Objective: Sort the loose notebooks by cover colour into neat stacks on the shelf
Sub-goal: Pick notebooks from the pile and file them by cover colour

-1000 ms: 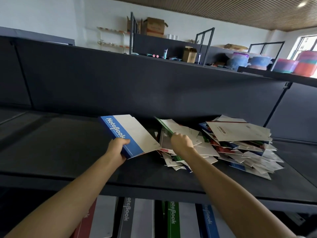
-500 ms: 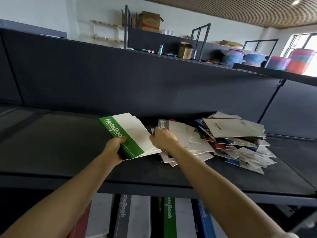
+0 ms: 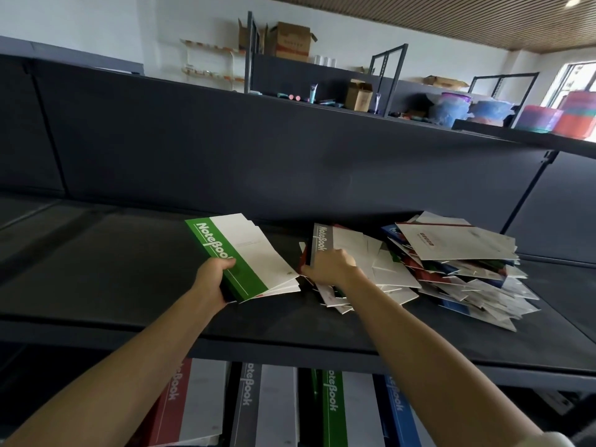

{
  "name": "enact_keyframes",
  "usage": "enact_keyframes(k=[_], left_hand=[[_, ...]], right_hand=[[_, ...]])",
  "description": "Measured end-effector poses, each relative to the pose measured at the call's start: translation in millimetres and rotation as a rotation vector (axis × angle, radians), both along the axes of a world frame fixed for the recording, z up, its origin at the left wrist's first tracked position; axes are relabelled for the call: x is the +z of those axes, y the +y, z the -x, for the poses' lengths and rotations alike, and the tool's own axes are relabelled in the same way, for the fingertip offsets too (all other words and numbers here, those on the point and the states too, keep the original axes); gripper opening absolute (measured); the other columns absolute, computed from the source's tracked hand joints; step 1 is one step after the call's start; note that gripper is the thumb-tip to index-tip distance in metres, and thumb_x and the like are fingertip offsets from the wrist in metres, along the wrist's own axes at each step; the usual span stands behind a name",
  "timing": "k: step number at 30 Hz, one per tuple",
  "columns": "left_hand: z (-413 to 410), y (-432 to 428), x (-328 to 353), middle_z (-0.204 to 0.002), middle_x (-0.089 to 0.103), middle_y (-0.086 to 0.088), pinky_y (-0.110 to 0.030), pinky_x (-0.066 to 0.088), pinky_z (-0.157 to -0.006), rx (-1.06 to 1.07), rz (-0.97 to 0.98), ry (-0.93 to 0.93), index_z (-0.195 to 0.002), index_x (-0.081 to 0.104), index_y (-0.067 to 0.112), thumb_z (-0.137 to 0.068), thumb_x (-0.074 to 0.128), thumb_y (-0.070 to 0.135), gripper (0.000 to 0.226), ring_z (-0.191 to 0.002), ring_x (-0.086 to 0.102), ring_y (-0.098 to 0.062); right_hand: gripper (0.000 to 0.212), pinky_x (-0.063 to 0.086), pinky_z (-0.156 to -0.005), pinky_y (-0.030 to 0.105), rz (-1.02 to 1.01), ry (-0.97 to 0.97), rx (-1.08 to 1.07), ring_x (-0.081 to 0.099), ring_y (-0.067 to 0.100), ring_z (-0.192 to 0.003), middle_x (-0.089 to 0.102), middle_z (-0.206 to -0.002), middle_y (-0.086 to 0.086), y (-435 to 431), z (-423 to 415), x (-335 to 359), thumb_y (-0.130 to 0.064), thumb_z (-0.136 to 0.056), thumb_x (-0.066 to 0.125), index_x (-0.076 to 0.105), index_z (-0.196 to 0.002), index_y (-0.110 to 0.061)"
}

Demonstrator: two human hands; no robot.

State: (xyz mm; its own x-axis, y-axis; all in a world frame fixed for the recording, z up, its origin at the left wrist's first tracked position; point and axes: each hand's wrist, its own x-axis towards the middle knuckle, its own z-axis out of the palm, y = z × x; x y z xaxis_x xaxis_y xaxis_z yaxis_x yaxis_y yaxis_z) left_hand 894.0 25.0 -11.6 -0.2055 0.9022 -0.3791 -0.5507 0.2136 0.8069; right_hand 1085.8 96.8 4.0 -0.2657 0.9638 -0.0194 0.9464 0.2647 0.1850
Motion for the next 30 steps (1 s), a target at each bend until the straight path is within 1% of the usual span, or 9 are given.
enact_keyframes(k=[5,9,12,15,17,20,24,27,30], left_hand=[[9,-7,1,-0.095,0.06,-0.01,-0.046,0.044,-0.074,-0.011,-0.001,-0.006,-0.109,0.049,0.011,-0.094,0.047,0.007,0.015,-0.079,0.058,-0.026],[11,-11,3,-0.088,0.059,-0.009,-0.045,0.043,-0.079,-0.06,-0.009,0.021,-0.109,0.049,0.009,-0.095,0.047,0.006,0.014,-0.077,0.057,-0.025],[6,-9,6,-0.088,0.06,-0.01,-0.045,0.046,-0.078,-0.106,-0.015,0.037,-0.098,0.052,0.009,-0.096,0.048,0.01,0.005,-0.078,0.058,-0.025],[-1,-6,0,-0.087,0.062,-0.012,-0.04,0.048,-0.068,-0.171,-0.052,0.041,-0.093,0.056,0.006,-0.097,0.048,0.017,0.014,-0.078,0.06,-0.026],[-1,-6,-7,-0.075,0.055,-0.013,-0.033,0.045,-0.058,-0.2,-0.067,0.048,-0.081,0.054,0.004,-0.096,0.046,0.012,0.019,-0.065,0.056,-0.024],[6,-9,-18,-0.077,0.056,-0.017,-0.026,0.047,-0.051,-0.199,-0.079,0.049,-0.088,0.059,0.0,-0.09,0.046,0.004,0.014,-0.06,0.057,-0.023],[7,-16,-18,-0.069,0.066,-0.009,-0.03,0.049,-0.055,-0.164,-0.082,0.047,-0.096,0.061,0.006,-0.091,0.052,0.01,0.012,-0.061,0.063,-0.024],[5,-22,-14,-0.102,0.067,-0.016,-0.039,0.052,-0.066,-0.14,-0.086,0.058,-0.116,0.059,0.007,-0.093,0.054,0.014,0.024,-0.086,0.065,-0.031],[5,-30,-11,-0.109,0.064,-0.014,-0.039,0.052,-0.066,-0.127,-0.09,0.099,-0.119,0.056,0.012,-0.094,0.056,0.015,0.025,-0.091,0.064,-0.031]], right_hand=[[0.028,0.05,-0.08,0.033,-0.029,0.144,-0.087,0.061,0.029,-0.104,0.062,-0.117,0.012,-17,12,4,-0.007,-0.094,0.046,0.056,-0.12,-0.004],[0.031,0.05,-0.081,0.033,-0.104,0.084,-0.067,0.061,0.029,-0.106,0.06,-0.12,0.014,-24,20,8,-0.004,-0.093,0.043,0.053,-0.123,-0.002],[0.033,0.05,-0.084,0.036,-0.17,0.019,0.022,0.06,0.034,-0.109,0.06,-0.122,0.018,-47,43,15,-0.002,-0.095,0.038,0.052,-0.124,0.002],[0.03,0.049,-0.081,0.037,-0.173,-0.025,0.166,0.061,0.034,-0.106,0.061,-0.119,0.018,-80,76,15,-0.005,-0.097,0.038,0.052,-0.123,0.002],[0.03,0.046,-0.074,0.036,-0.177,-0.031,0.277,0.062,0.033,-0.102,0.061,-0.118,0.015,-94,90,7,-0.009,-0.098,0.039,0.048,-0.125,0.0],[0.027,0.039,-0.068,0.034,-0.132,0.144,0.306,0.062,0.033,-0.094,0.063,-0.11,0.014,-102,92,-1,-0.018,-0.099,0.038,0.056,-0.113,-0.005],[0.033,0.039,-0.068,0.032,-0.063,0.487,0.157,0.059,0.033,-0.092,0.065,-0.104,0.013,-105,82,-5,-0.029,-0.1,0.035,0.06,-0.103,-0.008],[0.03,0.042,-0.07,0.033,-0.072,0.613,0.02,0.058,0.032,-0.095,0.062,-0.109,0.014,-98,67,-12,-0.025,-0.097,0.039,0.056,-0.108,-0.004],[0.035,0.047,-0.074,0.031,-0.011,0.778,-0.225,0.058,0.028,-0.097,0.059,-0.113,0.012,-87,47,-19,-0.028,-0.09,0.051,0.052,-0.114,-0.002]])
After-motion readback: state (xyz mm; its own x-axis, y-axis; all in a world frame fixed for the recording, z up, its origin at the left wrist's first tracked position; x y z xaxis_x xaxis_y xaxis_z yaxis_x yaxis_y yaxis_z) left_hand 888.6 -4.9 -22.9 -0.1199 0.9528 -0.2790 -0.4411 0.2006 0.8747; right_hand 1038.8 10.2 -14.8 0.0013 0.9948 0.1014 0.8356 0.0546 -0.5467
